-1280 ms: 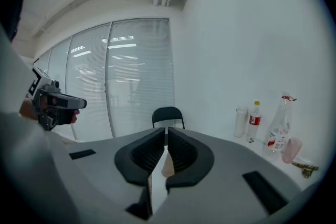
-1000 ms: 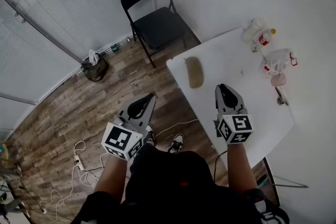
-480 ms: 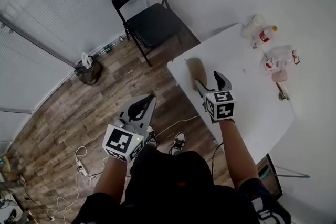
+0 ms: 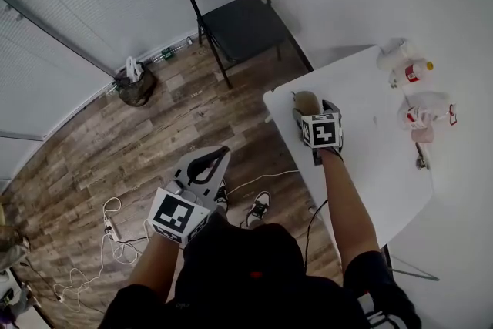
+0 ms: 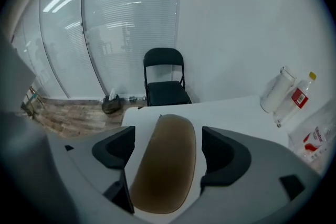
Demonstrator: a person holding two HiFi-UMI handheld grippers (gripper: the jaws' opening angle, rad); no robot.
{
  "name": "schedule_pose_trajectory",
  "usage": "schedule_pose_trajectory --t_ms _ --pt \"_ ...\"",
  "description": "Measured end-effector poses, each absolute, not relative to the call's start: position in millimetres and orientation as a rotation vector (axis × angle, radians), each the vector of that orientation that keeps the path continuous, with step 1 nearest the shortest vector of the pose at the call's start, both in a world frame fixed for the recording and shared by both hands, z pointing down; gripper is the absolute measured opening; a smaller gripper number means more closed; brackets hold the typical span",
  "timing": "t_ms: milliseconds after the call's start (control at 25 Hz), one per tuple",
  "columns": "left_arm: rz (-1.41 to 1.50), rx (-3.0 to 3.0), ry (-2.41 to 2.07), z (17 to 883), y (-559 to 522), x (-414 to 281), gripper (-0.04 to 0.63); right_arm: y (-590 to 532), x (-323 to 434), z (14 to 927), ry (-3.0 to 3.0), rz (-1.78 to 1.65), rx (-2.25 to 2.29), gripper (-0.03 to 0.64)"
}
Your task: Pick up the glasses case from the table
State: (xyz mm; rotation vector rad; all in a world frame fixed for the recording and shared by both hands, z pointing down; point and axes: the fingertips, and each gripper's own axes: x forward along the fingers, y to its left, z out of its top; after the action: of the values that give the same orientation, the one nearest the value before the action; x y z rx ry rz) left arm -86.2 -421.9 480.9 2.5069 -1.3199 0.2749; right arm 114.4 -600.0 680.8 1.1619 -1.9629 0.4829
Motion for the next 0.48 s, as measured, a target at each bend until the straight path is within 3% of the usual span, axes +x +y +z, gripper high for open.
schedule_pose_trajectory --t_ms 480 --pt "0.311 2.494 -1.3 499 -428 -101 0.023 -613 121 738 -1.816 0.565 1.111 0.403"
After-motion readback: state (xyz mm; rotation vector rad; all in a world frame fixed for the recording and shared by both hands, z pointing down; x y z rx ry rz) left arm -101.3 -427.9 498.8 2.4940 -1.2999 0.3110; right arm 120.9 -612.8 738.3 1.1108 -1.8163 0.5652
